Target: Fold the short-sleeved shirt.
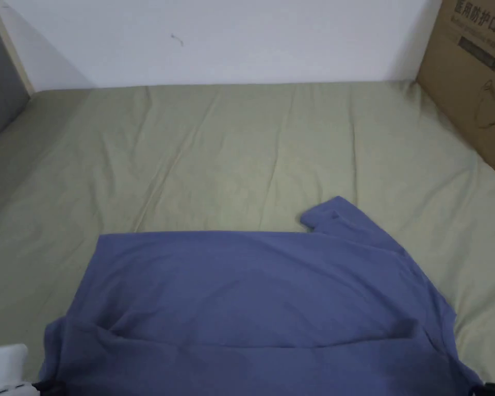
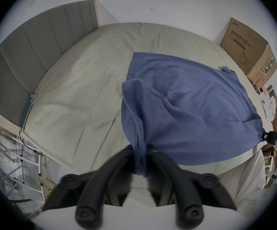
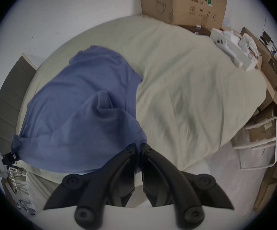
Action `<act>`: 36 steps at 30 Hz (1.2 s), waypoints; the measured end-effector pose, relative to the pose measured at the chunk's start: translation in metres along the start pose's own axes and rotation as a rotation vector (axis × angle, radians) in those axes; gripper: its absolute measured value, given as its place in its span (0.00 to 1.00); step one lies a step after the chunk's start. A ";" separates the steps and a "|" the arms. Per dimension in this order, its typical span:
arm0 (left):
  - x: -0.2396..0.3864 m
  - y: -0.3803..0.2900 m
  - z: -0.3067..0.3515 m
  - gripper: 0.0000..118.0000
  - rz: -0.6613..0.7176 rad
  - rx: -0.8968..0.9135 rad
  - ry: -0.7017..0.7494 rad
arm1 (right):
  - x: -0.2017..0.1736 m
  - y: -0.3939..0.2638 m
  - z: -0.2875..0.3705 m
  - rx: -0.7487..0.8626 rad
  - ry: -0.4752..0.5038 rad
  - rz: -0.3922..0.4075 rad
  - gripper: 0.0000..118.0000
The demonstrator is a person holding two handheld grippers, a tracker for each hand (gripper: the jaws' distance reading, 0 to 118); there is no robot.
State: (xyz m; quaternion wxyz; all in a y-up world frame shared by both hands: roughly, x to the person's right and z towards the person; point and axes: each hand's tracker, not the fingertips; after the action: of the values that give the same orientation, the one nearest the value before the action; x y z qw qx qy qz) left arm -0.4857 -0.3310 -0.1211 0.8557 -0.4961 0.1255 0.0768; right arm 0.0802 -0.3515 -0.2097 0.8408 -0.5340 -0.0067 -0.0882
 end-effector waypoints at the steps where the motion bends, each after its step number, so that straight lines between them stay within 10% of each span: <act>1: 0.000 0.000 -0.005 0.37 -0.002 -0.037 0.064 | 0.000 -0.004 -0.002 -0.002 0.002 -0.009 0.07; 3: -0.001 0.000 -0.004 0.74 -0.007 -0.030 0.094 | -0.003 -0.004 0.002 -0.018 -0.068 -0.009 0.43; 5: -0.002 0.006 0.009 0.77 0.001 0.017 0.059 | -0.003 0.002 0.011 0.035 -0.062 0.007 0.68; 9: 0.004 0.031 0.034 0.64 0.042 0.141 -0.028 | -0.012 0.031 0.039 0.146 -0.033 0.051 0.66; 10: 0.010 0.038 0.038 0.48 0.048 0.163 -0.039 | -0.018 0.040 0.047 0.193 -0.020 0.070 0.61; 12: 0.017 0.047 0.038 0.00 0.040 0.179 -0.047 | -0.028 0.052 0.054 0.242 -0.006 0.099 0.17; 15: 0.030 0.055 0.027 0.00 0.027 0.194 -0.053 | -0.039 0.065 0.044 0.225 0.030 0.086 0.01; 25: 0.035 0.078 0.002 0.00 0.015 0.144 -0.076 | -0.050 0.123 0.009 0.217 0.110 0.058 0.00; 27: 0.036 0.088 0.000 0.00 0.006 0.142 -0.065 | -0.056 0.163 0.001 0.228 0.129 0.097 0.08; 29: 0.035 0.095 -0.007 0.00 0.001 0.135 -0.059 | -0.066 0.202 -0.016 0.226 0.115 0.173 0.61; 30: 0.036 0.099 -0.011 0.00 0.001 0.127 -0.068 | -0.071 0.220 -0.027 0.234 0.096 0.188 0.71; 36: 0.044 0.103 -0.034 0.00 0.003 0.070 -0.063 | -0.079 0.275 -0.146 0.006 0.060 0.174 0.70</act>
State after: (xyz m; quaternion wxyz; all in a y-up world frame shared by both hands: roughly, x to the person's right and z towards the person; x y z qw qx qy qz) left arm -0.4744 -0.3092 -0.2354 0.8760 -0.4629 0.1018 0.0893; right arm 0.0330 -0.3582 -0.5275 0.8467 -0.5273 0.0647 -0.0308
